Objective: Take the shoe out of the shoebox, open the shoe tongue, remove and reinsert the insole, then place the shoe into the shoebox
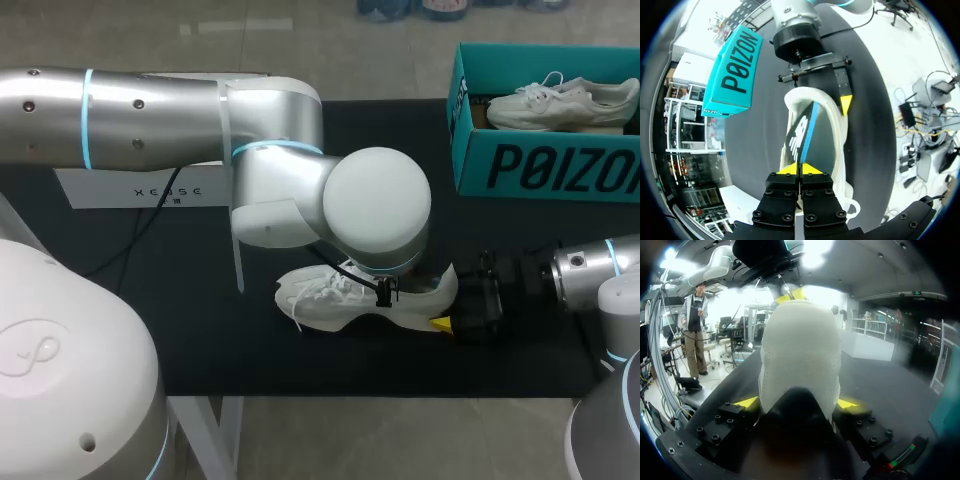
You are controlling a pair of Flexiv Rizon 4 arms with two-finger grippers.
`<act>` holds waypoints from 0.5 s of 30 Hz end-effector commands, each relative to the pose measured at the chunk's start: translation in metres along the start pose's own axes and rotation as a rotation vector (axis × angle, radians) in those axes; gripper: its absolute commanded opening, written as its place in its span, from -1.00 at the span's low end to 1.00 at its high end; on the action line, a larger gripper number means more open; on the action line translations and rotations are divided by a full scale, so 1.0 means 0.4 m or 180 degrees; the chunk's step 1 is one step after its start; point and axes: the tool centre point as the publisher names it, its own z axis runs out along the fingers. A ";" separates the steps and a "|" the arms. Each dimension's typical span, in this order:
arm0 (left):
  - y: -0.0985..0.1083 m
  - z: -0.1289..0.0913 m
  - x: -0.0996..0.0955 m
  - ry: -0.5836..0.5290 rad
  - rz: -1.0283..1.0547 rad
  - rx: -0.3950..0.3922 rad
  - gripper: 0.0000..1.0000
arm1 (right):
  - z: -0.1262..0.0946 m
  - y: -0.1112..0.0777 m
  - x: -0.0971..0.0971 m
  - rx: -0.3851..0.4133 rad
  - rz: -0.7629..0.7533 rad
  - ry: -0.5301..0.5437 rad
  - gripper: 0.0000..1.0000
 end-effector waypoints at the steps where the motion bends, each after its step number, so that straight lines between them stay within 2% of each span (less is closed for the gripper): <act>1: 0.018 -0.036 -0.001 -0.0032 -0.0013 0.0051 -1.00 | 0.005 -0.006 0.004 0.0009 -0.0001 -0.0008 -1.00; 7: 0.008 -0.040 0.006 -0.0005 0.0019 0.0112 -1.00 | 0.005 -0.006 0.004 0.0009 -0.0001 -0.0008 -1.00; 15: -0.060 -0.035 0.028 0.0071 0.0212 0.0248 -1.00 | 0.005 -0.006 0.004 0.0009 -0.0001 -0.0008 -1.00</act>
